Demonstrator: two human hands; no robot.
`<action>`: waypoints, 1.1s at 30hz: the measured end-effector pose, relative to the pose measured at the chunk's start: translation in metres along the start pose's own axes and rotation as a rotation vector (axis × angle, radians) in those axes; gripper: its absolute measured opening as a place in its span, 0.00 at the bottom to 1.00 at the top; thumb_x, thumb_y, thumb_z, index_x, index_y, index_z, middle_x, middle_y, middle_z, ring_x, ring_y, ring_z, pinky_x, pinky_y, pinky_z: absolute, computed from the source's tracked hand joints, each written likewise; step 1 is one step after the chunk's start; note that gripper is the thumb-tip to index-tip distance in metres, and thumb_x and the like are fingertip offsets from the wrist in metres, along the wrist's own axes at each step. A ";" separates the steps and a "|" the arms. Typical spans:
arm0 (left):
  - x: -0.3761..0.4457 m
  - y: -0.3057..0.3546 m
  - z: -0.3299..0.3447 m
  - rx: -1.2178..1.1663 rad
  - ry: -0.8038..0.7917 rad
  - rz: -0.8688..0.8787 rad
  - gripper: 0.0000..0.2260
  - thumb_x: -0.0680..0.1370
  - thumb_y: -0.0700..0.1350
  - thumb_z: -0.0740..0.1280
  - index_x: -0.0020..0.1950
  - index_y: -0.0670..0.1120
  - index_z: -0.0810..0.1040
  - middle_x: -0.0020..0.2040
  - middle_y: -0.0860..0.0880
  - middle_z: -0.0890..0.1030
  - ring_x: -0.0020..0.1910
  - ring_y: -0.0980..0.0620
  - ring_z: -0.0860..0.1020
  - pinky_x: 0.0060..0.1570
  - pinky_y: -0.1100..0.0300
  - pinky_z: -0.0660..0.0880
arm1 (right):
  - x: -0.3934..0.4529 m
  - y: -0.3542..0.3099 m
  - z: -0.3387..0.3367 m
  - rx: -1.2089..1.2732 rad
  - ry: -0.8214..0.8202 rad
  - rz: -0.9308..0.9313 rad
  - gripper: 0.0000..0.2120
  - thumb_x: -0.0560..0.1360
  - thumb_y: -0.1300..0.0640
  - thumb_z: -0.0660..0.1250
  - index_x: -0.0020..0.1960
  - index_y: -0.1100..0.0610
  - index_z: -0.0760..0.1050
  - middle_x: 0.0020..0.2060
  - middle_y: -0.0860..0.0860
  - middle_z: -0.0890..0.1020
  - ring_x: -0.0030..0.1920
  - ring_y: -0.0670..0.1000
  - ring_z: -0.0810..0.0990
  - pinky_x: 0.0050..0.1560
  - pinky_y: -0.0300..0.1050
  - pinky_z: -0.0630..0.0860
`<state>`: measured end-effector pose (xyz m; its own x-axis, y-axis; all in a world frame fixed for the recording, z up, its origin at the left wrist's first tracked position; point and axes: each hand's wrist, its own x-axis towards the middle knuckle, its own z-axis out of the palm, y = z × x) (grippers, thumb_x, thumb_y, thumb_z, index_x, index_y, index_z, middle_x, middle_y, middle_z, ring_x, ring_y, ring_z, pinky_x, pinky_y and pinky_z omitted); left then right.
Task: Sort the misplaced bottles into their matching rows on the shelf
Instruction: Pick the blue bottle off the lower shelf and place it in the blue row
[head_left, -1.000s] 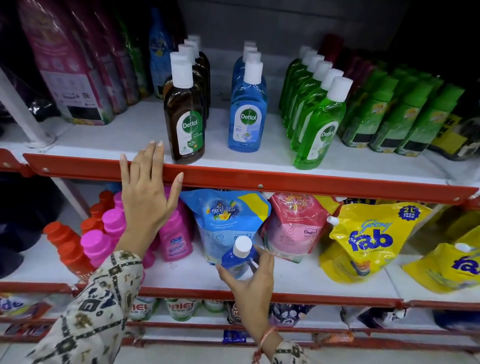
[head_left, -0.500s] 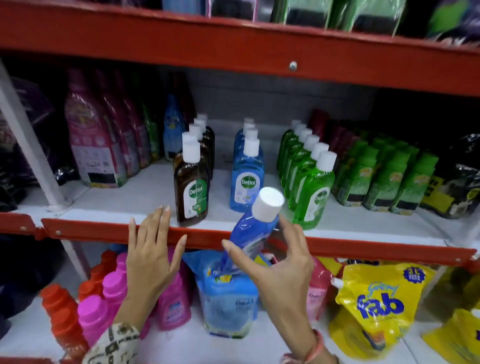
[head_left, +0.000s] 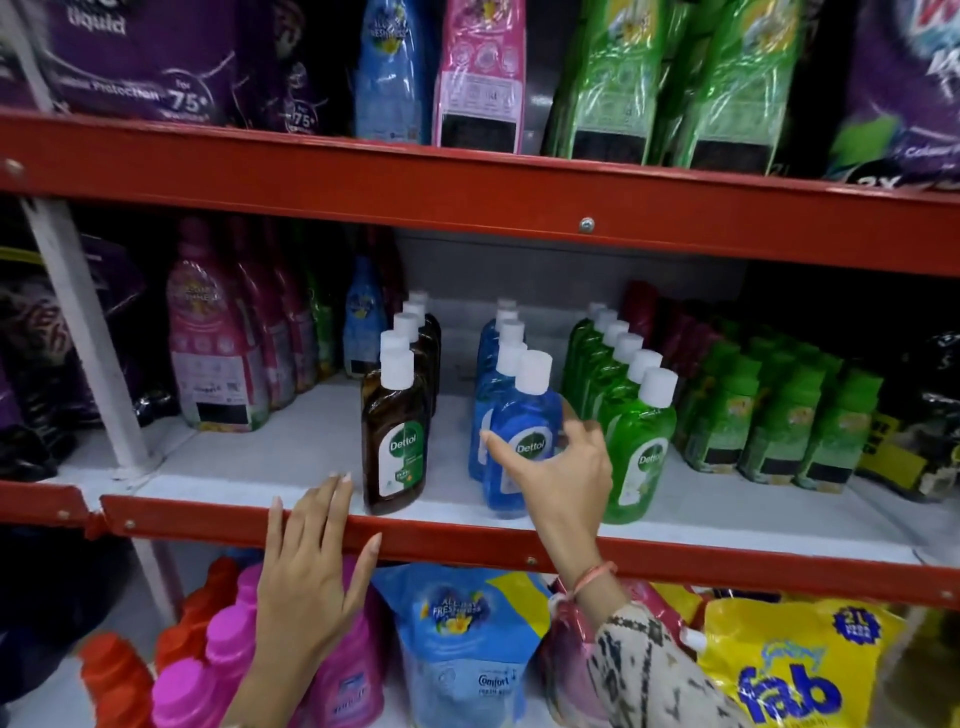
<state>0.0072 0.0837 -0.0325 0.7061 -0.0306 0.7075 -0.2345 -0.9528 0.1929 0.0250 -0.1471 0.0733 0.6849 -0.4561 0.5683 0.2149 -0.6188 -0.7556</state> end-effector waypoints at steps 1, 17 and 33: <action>0.000 0.000 0.000 -0.001 0.003 0.003 0.30 0.80 0.59 0.53 0.76 0.42 0.65 0.70 0.41 0.74 0.69 0.44 0.70 0.79 0.47 0.49 | 0.000 0.003 0.003 -0.021 -0.006 0.001 0.42 0.59 0.32 0.76 0.66 0.54 0.76 0.59 0.55 0.78 0.58 0.55 0.78 0.51 0.44 0.75; 0.002 0.012 -0.018 -0.133 -0.088 -0.094 0.32 0.80 0.62 0.47 0.77 0.43 0.64 0.72 0.44 0.73 0.73 0.47 0.68 0.79 0.51 0.44 | -0.029 0.009 0.001 0.076 0.047 -0.115 0.38 0.72 0.38 0.70 0.73 0.57 0.65 0.62 0.53 0.70 0.64 0.52 0.70 0.63 0.43 0.70; 0.036 0.050 -0.056 -0.815 -0.321 -0.578 0.55 0.59 0.83 0.35 0.77 0.57 0.62 0.77 0.49 0.67 0.80 0.47 0.56 0.79 0.43 0.48 | -0.035 -0.054 0.049 0.313 -0.790 0.241 0.39 0.76 0.28 0.47 0.67 0.56 0.75 0.65 0.56 0.80 0.66 0.55 0.76 0.70 0.54 0.69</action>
<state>-0.0162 0.0517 0.0408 0.9701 0.1723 0.1709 -0.0997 -0.3591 0.9279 0.0239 -0.0665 0.0779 0.9923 0.0957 0.0785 0.1044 -0.3068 -0.9460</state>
